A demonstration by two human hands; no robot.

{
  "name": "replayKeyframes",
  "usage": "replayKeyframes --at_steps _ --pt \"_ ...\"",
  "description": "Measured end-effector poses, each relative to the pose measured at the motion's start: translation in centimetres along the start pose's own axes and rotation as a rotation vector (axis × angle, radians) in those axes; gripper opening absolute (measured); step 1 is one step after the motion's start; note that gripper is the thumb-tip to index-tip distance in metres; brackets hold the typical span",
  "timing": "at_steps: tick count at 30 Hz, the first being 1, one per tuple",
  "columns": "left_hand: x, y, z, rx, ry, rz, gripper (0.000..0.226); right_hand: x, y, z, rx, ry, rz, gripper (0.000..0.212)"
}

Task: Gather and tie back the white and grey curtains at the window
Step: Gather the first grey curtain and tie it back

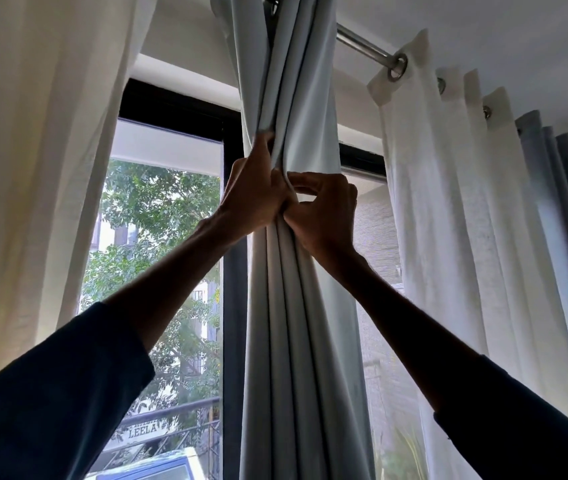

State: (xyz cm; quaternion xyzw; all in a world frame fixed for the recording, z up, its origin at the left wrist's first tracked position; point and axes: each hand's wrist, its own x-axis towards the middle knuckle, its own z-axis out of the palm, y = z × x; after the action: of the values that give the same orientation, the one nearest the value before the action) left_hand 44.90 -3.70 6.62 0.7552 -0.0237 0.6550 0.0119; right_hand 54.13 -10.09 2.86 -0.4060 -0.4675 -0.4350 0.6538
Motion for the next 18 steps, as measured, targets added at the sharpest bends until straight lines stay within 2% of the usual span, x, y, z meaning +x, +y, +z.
replayKeyframes --at_steps 2,3,5,7,9,14,18 --pt "-0.5 0.2 -0.6 -0.116 -0.049 0.066 0.068 -0.2 0.1 0.2 -0.005 -0.009 0.011 0.026" --pt "-0.8 0.3 -0.7 -0.129 -0.061 0.089 0.069 -0.3 0.1 0.2 -0.007 -0.018 0.016 0.027" --pt "-1.2 0.4 -0.7 -0.125 -0.032 0.085 0.054 -0.4 -0.1 0.2 -0.019 -0.021 0.019 0.029" --pt "-1.5 0.4 -0.4 -0.091 0.119 0.058 0.031 -0.7 -0.5 -0.1 -0.032 0.003 0.008 0.027" --pt "-1.6 0.3 0.0 -0.053 0.231 -0.018 0.018 -1.1 -0.9 -0.3 -0.041 0.03 0.001 0.023" --pt "-1.6 0.6 0.1 -0.062 0.225 -0.152 0.024 -1.9 -1.1 -0.5 -0.03 0.095 0.027 0.011" --pt "0.1 0.6 -0.2 -0.084 0.065 -0.371 0.034 -1.9 -1.0 -0.6 -0.015 0.066 0.035 0.011"
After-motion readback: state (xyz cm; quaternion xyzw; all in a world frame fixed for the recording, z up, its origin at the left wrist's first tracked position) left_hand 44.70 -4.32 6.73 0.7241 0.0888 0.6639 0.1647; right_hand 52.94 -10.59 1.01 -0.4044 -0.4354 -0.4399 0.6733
